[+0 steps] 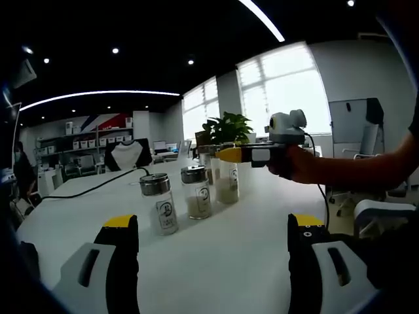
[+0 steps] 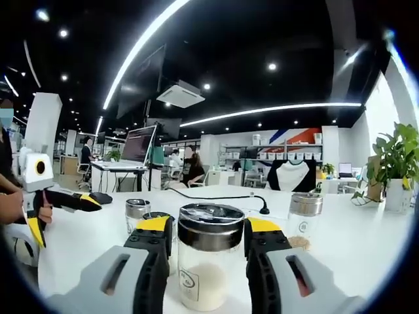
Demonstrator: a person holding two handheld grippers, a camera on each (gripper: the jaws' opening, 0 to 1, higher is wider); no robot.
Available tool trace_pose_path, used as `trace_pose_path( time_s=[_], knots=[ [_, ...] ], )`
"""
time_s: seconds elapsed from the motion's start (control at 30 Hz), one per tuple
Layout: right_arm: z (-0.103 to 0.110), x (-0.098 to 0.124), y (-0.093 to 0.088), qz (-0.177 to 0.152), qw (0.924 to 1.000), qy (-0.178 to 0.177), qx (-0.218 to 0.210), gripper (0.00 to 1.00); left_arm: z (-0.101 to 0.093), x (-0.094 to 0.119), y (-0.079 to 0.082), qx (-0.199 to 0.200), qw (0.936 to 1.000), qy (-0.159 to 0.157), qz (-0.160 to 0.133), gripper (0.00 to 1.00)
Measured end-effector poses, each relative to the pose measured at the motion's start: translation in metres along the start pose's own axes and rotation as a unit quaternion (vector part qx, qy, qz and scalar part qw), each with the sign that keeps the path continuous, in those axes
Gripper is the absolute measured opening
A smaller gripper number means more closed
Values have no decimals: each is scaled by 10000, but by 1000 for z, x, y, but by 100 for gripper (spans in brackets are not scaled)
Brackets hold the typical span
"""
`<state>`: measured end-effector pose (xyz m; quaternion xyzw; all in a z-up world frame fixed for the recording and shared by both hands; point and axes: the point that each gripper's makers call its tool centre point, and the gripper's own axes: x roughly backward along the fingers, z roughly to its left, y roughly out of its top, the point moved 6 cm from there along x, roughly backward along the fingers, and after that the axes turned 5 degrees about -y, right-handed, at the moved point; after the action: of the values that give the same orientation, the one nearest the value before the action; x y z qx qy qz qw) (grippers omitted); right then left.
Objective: Rotate the seasoning bottle until the label or dispensing opening points toward the visible target arrow and the bottle remains upright within the marked orientation range
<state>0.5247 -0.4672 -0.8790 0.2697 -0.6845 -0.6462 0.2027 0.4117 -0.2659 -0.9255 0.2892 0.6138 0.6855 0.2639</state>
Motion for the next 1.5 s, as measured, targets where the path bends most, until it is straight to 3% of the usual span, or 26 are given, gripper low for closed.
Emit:
trace_pose_path(
  time_s=[0.27, 0.4, 0.6, 0.8, 0.97, 1.1, 1.17, 1.5],
  knots=[
    [-9, 3, 16, -114, 9996, -245, -37, 46, 0, -1, 0, -2, 10000, -30, 11, 100],
    [-14, 3, 17, -31, 9993, -347, -100, 55, 0, 0, 1, -39, 10000, -43, 14, 100],
    [-13, 8, 26, -165, 9990, -327, -242, 52, 2, -1, 0, 50, 10000, -64, -8, 100],
    [-34, 9, 39, -299, 9966, -691, -321, 51, 0, -1, 0, 34, 10000, -86, 5, 100],
    [-43, 3, 35, -126, 9966, -807, -105, 51, -1, -1, 1, 25, 9999, -98, -6, 100],
    [-59, -1, 33, -83, 9937, -1111, -110, 50, 0, -1, 1, 29, 9999, -104, -1, 100],
    [-70, -5, 27, 39, 9913, -1312, -29, 48, 0, -1, 1, 26, 9999, -103, 4, 100],
    [-96, -23, 8, 294, 9865, -1608, 86, 44, 1, 0, 1, 29, 9999, -95, 13, 100]
  ],
)
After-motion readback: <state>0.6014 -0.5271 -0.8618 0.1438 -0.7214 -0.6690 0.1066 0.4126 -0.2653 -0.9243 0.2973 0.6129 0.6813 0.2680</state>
